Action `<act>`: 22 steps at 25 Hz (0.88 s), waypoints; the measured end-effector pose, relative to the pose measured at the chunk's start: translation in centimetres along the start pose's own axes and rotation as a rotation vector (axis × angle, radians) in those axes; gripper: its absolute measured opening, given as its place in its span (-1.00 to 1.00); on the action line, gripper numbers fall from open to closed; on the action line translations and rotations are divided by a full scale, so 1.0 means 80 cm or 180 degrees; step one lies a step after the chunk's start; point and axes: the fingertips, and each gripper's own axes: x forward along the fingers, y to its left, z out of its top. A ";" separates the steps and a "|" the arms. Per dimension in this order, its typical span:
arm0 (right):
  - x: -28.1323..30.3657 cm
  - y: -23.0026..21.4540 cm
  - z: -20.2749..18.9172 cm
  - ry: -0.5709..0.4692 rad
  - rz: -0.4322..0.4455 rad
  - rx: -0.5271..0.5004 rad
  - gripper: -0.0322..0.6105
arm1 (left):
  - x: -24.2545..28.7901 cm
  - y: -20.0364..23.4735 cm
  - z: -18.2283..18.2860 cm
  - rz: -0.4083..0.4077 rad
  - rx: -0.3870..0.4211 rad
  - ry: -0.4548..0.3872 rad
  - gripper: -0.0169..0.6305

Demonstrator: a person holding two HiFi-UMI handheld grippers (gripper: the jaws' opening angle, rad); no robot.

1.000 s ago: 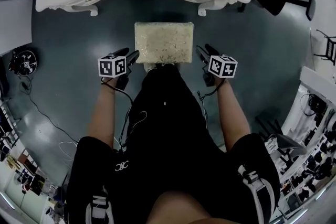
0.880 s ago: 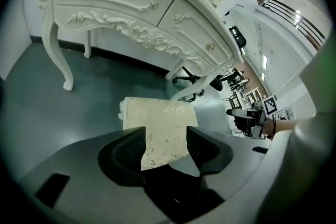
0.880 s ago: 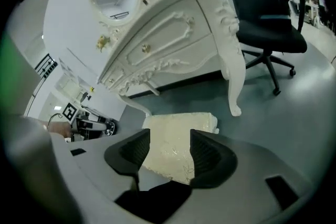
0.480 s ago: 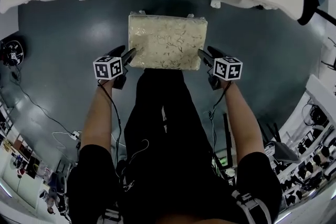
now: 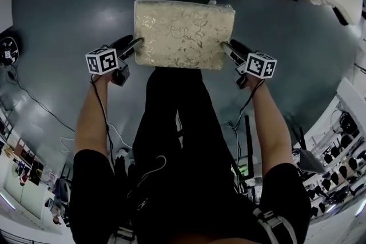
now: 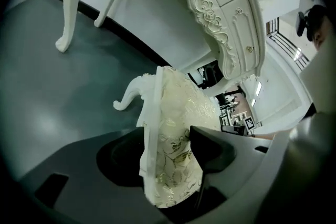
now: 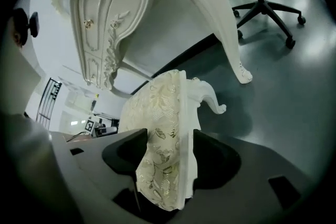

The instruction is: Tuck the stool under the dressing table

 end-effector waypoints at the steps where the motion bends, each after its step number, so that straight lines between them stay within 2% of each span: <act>1: 0.002 0.001 -0.001 0.0015 0.0083 -0.0039 0.01 | 0.001 -0.001 -0.001 -0.0055 -0.0035 0.0007 -0.08; 4: 0.010 -0.001 -0.005 0.0081 0.0232 -0.0113 0.02 | 0.006 -0.003 -0.003 -0.0184 -0.0083 0.0015 -0.14; 9: 0.014 0.002 -0.007 0.0117 0.0505 0.0071 -0.02 | 0.011 -0.001 -0.005 -0.0262 -0.0103 0.0018 -0.13; 15: 0.019 -0.003 -0.009 -0.0039 0.0519 0.0115 -0.02 | 0.025 0.001 -0.007 -0.0292 0.0007 -0.0046 -0.14; 19: 0.022 -0.001 -0.011 0.0083 0.0535 0.0178 -0.04 | 0.022 0.002 -0.008 -0.0282 0.0063 0.0075 -0.18; 22: 0.021 0.012 -0.019 0.0096 0.0522 0.0137 -0.05 | 0.010 0.006 -0.011 -0.0284 0.0109 -0.0025 -0.21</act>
